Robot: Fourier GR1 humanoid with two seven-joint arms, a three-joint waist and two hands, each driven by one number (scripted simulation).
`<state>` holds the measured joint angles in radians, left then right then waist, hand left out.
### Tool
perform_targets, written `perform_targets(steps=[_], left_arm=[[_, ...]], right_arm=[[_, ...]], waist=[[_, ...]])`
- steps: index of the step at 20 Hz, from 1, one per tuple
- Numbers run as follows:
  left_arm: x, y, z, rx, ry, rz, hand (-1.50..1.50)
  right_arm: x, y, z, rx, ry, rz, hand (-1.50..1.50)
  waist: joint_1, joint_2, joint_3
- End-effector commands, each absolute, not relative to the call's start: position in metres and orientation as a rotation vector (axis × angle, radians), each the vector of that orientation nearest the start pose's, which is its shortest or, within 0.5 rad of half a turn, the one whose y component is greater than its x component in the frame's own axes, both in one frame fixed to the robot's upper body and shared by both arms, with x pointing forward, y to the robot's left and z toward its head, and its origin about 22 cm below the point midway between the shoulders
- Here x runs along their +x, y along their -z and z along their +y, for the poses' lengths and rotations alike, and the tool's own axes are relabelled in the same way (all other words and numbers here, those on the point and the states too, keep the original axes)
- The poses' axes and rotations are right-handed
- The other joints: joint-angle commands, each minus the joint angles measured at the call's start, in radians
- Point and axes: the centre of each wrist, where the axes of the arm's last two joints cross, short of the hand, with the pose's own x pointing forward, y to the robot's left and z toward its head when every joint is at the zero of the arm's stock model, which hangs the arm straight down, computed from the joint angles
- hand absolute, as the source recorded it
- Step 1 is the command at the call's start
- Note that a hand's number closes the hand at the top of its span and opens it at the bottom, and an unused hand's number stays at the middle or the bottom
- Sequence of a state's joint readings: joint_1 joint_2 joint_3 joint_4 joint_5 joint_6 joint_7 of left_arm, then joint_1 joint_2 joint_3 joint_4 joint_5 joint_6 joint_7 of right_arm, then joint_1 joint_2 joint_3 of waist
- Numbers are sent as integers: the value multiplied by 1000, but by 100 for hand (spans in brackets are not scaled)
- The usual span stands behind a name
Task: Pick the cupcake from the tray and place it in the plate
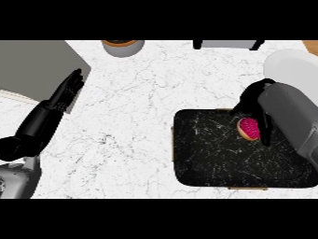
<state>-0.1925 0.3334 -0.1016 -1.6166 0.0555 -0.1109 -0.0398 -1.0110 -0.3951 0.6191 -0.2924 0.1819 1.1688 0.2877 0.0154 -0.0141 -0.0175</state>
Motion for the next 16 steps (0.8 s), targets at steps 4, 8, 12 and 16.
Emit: perform_targets(steps=[4,8,12,16], left_arm=[[282,-73,264,15,445,-1788,0],[275,-69,261,29,455,-1771,0],[280,-81,241,18,471,-1776,0],[271,-70,269,56,415,-1743,0]], right_arm=[[416,-18,-250,194,-1535,-13,-150],[402,-12,-239,235,-1593,-139,150],[406,-26,-252,194,-1591,-191,150],[383,-33,-211,-286,-1686,-646,150]], waist=[[-6,19,18],[-12,16,18],[-6,20,19],[-68,-19,21]])
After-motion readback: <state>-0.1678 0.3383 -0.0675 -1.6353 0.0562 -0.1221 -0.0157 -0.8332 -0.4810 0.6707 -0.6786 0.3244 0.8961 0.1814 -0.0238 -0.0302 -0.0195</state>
